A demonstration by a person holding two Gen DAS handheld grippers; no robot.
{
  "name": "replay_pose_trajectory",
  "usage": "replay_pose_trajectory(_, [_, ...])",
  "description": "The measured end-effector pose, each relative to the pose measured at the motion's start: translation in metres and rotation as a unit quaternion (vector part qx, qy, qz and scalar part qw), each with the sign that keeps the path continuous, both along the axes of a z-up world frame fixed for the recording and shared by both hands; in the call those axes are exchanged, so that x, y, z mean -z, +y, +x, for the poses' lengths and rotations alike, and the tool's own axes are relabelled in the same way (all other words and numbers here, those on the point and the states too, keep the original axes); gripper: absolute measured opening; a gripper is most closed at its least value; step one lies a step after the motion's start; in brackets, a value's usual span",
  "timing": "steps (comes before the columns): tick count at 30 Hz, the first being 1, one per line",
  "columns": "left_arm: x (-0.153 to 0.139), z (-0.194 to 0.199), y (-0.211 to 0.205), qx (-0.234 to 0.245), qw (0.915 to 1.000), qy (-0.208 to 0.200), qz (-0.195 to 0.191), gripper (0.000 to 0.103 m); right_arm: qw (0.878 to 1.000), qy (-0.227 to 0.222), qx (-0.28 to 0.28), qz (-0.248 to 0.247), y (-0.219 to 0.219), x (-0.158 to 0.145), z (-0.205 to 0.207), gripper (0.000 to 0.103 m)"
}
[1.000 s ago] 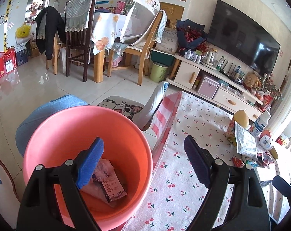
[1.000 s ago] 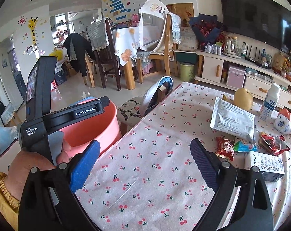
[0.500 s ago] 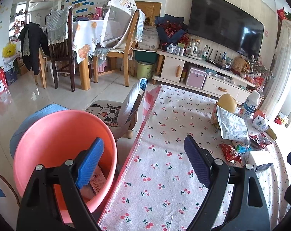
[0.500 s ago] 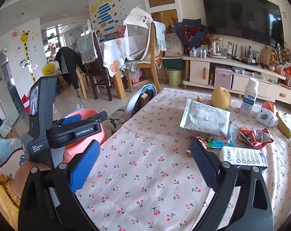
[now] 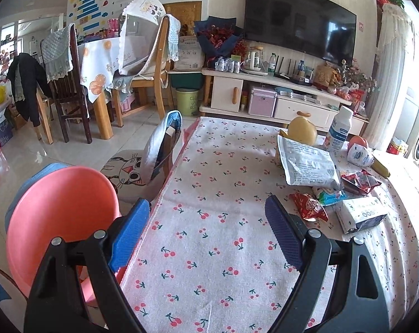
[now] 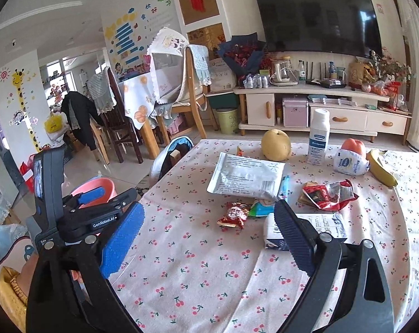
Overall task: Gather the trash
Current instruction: 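Swing both tools back from the bucket toward the table, then grasp the white paper sachet with the left gripper while the right gripper grasps the red chip bag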
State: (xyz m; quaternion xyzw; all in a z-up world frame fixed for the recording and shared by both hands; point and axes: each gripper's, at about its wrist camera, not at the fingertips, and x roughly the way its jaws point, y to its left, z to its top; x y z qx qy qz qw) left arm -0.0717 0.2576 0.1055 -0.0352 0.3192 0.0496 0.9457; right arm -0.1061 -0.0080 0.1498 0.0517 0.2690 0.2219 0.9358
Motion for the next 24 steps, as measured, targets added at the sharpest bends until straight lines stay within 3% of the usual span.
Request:
replay_pose_trajectory(12, [0.004,0.009,-0.031,0.042,0.9983,0.006,-0.039,0.086,0.996,0.020,0.085,0.027,-0.083,0.008,0.021,0.094])
replay_pose_trajectory(19, [0.009,0.031,-0.055,0.093,0.9907,0.010,-0.099,0.086,0.987,0.043,0.146,0.045,-0.142,0.025,0.046,0.094])
replay_pose_trajectory(24, [0.023,0.066,-0.062,0.108,0.9789,0.027,-0.171,0.086,0.982,0.079,0.163,0.061,-0.170,0.046,0.077,0.094])
